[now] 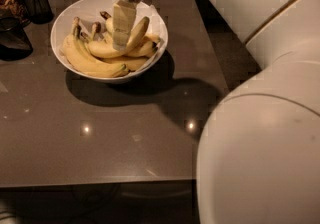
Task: Pick banana from white bowl
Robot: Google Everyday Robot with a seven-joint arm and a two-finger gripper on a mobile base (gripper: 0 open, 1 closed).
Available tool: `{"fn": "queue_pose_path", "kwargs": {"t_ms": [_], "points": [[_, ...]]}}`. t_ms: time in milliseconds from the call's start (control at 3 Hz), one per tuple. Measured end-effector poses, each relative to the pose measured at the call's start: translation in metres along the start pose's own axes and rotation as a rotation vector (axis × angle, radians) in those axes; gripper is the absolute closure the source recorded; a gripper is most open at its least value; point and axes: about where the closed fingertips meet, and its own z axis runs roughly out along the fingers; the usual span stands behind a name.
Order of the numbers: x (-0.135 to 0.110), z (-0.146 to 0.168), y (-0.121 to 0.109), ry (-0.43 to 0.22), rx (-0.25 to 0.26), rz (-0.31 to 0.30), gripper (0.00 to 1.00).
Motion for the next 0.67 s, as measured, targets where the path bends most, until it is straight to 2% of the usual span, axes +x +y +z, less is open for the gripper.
{"fn": "queue_pose_path", "kwargs": {"t_ms": [333, 667], "points": [[-0.016, 0.008, -0.012, -0.005, -0.004, -0.019, 0.27], [-0.034, 0.017, -0.014, -0.011, -0.017, -0.040, 0.32]]}}
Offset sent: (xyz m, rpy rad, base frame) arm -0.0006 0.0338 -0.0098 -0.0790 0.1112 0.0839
